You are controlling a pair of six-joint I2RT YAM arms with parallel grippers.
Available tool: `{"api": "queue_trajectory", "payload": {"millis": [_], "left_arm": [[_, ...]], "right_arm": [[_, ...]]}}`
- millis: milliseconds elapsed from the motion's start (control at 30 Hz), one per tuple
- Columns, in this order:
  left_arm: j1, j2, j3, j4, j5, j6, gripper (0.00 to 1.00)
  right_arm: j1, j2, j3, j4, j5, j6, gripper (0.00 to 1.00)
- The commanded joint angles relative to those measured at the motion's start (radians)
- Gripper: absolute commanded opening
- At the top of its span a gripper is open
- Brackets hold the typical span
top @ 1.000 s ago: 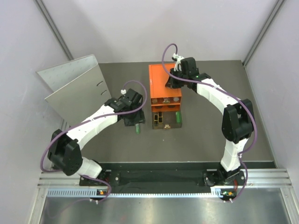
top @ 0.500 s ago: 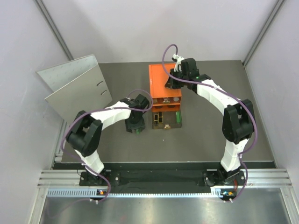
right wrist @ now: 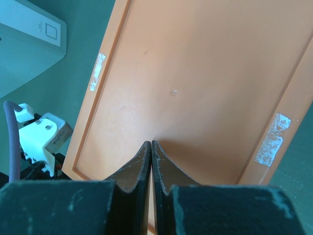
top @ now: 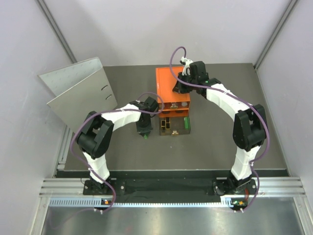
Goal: Organize the makeup
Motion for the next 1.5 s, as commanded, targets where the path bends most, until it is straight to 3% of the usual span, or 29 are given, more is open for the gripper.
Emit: {"api": "queue_trajectory", "payload": {"millis": [0,167,333,767,1100,1133,1167,1233,1267,1333,1467], "left_arm": [[0.009,-0.055,0.060,-0.014,-0.032,0.031,0.00],[0.011,-0.145,0.192,-0.090,-0.037,0.051,0.00],[0.009,-0.165,0.304,-0.097,0.089,0.096,0.00],[-0.061,-0.032,0.408,-0.023,0.308,0.099,0.00],[-0.121,0.094,0.454,0.012,0.330,0.091,0.00],[-0.121,0.101,0.453,0.017,0.325,0.088,0.02],[-0.120,0.103,0.454,0.018,0.319,0.086,0.25],[-0.120,0.106,0.454,0.017,0.307,0.083,0.36],[-0.121,0.106,0.453,0.018,0.302,0.082,0.50],[-0.123,0.105,0.451,0.017,0.289,0.082,0.58],[-0.121,0.097,0.454,0.009,0.266,0.082,0.62]], "right_arm": [[-0.008,0.020,-0.038,-0.144,0.019,-0.019,0.03],[-0.008,0.024,-0.033,-0.145,0.015,-0.017,0.03],[-0.008,0.027,-0.032,-0.144,0.012,-0.017,0.03],[-0.008,0.020,-0.043,-0.144,0.012,-0.017,0.03],[-0.009,0.011,-0.052,-0.144,0.019,-0.019,0.03],[-0.009,0.010,-0.053,-0.141,0.018,-0.022,0.03],[-0.009,0.013,-0.052,-0.141,0.018,-0.019,0.02],[-0.009,0.013,-0.052,-0.142,0.018,-0.022,0.03],[-0.009,0.013,-0.052,-0.141,0.018,-0.021,0.03],[-0.009,0.013,-0.052,-0.141,0.018,-0.021,0.02],[-0.009,0.016,-0.052,-0.141,0.015,-0.022,0.03]]}}
